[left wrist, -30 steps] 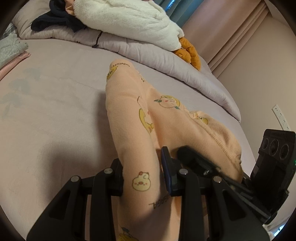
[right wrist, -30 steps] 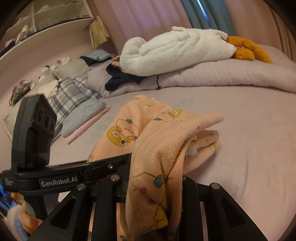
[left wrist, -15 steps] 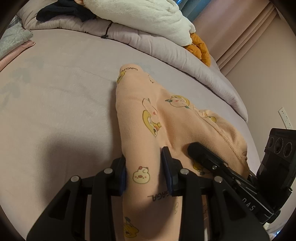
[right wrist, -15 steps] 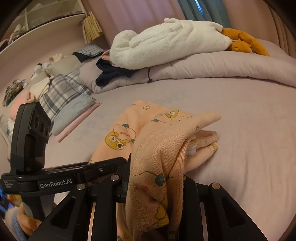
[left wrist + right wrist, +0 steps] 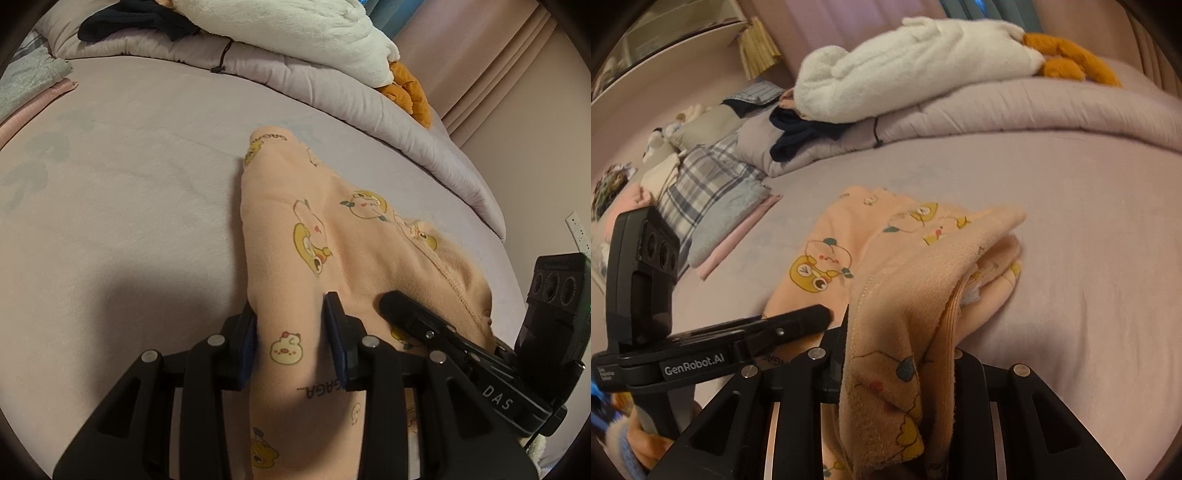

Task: Fold small clothes
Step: 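Release the folded end with the right tool and open the left tool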

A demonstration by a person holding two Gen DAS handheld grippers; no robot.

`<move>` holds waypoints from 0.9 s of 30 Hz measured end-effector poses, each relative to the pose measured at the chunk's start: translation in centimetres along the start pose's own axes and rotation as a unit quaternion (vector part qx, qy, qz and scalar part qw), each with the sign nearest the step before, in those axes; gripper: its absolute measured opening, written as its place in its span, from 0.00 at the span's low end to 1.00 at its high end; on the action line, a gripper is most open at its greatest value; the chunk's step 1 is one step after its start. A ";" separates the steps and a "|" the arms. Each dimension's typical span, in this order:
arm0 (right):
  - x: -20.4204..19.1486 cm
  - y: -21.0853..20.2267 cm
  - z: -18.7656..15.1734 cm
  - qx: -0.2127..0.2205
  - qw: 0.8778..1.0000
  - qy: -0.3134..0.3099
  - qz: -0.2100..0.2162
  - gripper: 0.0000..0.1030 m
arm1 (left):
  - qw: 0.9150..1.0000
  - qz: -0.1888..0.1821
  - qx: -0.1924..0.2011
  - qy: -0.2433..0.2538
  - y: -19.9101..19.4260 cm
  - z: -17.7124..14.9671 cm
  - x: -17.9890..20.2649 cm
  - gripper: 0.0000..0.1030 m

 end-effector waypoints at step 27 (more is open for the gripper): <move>2.3 -3.7 -2.2 -0.003 0.996 0.072 -0.044 0.50 | 0.993 0.115 0.012 0.031 -1.5 -2.6 -1.8 0.67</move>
Point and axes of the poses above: each gripper's, at about its wrist camera, not at the fingertips, and y roughly the way its jaws point, x to its right, z to its top, the point moved 5 cm from there along y, roughly the way its jaws point, and after that the axes turned 13 degrees about z, right-handed, at the moved point
